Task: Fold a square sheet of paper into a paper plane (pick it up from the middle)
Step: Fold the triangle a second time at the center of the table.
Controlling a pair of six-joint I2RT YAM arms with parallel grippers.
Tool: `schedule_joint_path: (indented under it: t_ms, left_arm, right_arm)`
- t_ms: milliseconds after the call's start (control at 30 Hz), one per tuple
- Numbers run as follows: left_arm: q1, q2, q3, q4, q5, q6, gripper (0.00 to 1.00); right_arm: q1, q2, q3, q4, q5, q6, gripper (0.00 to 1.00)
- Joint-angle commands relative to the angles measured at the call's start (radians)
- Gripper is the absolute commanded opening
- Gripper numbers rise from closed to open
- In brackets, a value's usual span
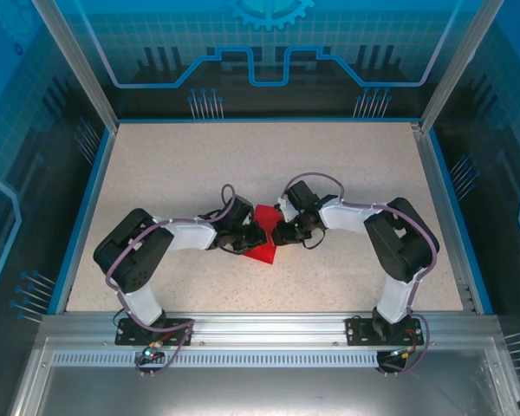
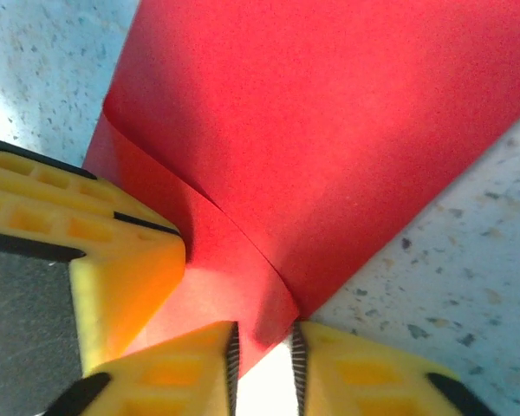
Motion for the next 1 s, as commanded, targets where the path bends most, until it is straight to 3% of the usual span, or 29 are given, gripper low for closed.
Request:
schedule_joint_path:
  t_ms: [0, 100, 200, 367, 533, 967]
  left_arm:
    - [-0.011, 0.025, -0.029, -0.016, -0.015, -0.001, 0.15]
    - [-0.012, 0.022, -0.029, -0.004, -0.007, 0.000, 0.15]
    - [-0.012, 0.023, -0.023, -0.004, -0.004, 0.006, 0.15]
    - [-0.012, 0.025, -0.018, -0.007, -0.004, 0.007, 0.16]
    - [-0.012, 0.025, -0.016, -0.009, -0.003, 0.009, 0.16]
    - [-0.012, 0.025, -0.013, -0.008, 0.002, 0.011, 0.16]
  right_arm:
    - [-0.016, -0.102, -0.033, -0.005, 0.023, 0.027, 0.30]
    - [-0.016, -0.153, -0.069, 0.020, 0.002, 0.061, 0.28]
    - [-0.007, -0.187, -0.127, 0.099, -0.070, 0.113, 0.17]
    - [0.055, -0.155, -0.167, 0.218, -0.163, 0.201, 0.08]
    - [0.085, -0.091, -0.170, 0.303, -0.183, 0.259, 0.06]
    - [0.091, -0.074, -0.217, 0.313, -0.151, 0.284, 0.06]
